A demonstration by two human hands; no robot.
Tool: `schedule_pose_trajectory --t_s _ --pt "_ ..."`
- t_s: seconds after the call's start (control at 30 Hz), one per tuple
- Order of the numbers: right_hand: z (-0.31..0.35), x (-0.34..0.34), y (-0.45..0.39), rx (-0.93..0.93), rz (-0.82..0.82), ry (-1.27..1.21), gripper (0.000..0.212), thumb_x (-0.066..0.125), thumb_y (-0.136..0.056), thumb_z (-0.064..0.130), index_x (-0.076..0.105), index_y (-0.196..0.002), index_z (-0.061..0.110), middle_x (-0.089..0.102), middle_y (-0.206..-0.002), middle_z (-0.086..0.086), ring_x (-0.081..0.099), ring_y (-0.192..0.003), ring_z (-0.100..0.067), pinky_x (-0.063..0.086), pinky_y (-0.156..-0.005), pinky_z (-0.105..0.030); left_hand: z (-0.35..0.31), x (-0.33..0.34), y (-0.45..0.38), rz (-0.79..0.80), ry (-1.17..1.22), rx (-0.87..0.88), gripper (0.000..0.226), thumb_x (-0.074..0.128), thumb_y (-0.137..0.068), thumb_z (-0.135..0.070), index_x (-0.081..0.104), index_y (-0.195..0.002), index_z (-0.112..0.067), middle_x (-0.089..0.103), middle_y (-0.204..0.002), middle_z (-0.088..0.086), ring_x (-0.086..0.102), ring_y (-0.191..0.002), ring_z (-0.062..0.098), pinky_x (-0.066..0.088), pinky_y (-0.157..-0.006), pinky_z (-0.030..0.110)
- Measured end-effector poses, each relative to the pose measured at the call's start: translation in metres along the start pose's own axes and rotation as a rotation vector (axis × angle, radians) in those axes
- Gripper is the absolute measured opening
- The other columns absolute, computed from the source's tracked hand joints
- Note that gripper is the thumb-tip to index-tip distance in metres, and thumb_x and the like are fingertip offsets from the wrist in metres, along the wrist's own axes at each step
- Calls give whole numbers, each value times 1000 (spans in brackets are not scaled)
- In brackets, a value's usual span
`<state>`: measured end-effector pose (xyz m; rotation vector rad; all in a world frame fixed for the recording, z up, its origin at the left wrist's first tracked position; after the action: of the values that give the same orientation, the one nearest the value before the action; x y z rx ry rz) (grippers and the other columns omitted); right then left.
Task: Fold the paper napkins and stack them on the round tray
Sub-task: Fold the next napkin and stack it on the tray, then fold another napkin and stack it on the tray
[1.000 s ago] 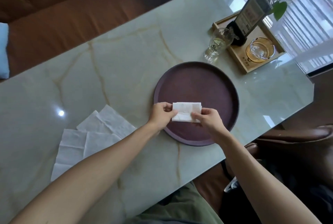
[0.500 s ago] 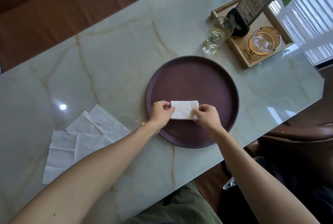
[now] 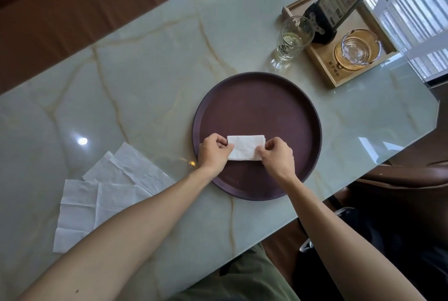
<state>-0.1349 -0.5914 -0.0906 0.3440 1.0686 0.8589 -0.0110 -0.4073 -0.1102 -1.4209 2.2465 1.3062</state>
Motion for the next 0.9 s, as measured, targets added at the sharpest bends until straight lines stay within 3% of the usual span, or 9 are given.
schedule_pose_trajectory --t_s 0.1,0.2,0.37,0.57,0.73,0.8,0.9 --pt "-4 -1 -1 23 -17 1 18 62 -86 36 57 -91 19 65 -86 8 62 -79 -17 51 -69 -36 5 -1 -2 -11 4 -21 25 82 -77 -28 58 -77 -21 63 -64 -6 69 -67 18 53 -65 31" --pt "-7 -3 -2 40 -23 8 21 63 -85 38 57 -92 19 65 -87 6 63 -81 -20 50 -71 -36 5 0 -3 10 -11 -12 28 82 -78 -29 55 -75 -24 67 -66 -1 72 -70 24 56 -68 37" --pt "-12 -7 0 67 -35 24 14 59 -87 31 58 -90 18 67 -92 2 63 -85 -24 47 -71 -34 7 -5 -2 2 8 -28 28 80 -81 -27 53 -72 -26 64 -66 -3 73 -71 25 58 -69 38" --pt "-1 -25 12 51 -111 82 12 54 -89 24 62 -93 16 67 -94 0 61 -87 -26 46 -75 -33 3 -25 4 9 117 -12 22 75 -88 -20 57 -75 -20 59 -64 -4 69 -58 19 51 -58 27" --pt "48 -8 32 -133 -46 37 12 55 -89 28 62 -95 20 68 -93 7 64 -86 -19 51 -72 -33 12 -78 15 -26 76 61 14 76 -86 -27 69 -90 -16 63 -74 -10 61 -69 9 44 -69 24" --pt "77 10 44 -212 12 61 13 57 -89 27 63 -98 19 67 -91 9 63 -85 -16 48 -66 -27 27 -104 20 -34 85 49 18 77 -86 -27 71 -96 -13 69 -83 -4 65 -77 14 45 -72 23" --pt "118 47 65 -320 121 129 15 64 -88 28 62 -98 16 64 -83 12 63 -84 -18 51 -72 -33 55 -144 30 -37 84 27 27 79 -85 -29 71 -104 -11 73 -101 5 69 -95 21 53 -86 30"
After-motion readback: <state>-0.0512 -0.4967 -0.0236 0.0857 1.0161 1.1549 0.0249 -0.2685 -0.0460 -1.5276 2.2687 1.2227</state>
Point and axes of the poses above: each hand's wrist, its own y-axis away from the middle knuckle, its own x-axis out of the palm, z = x × y, the point moved 8 cm from there along -y, towards the middle knuckle
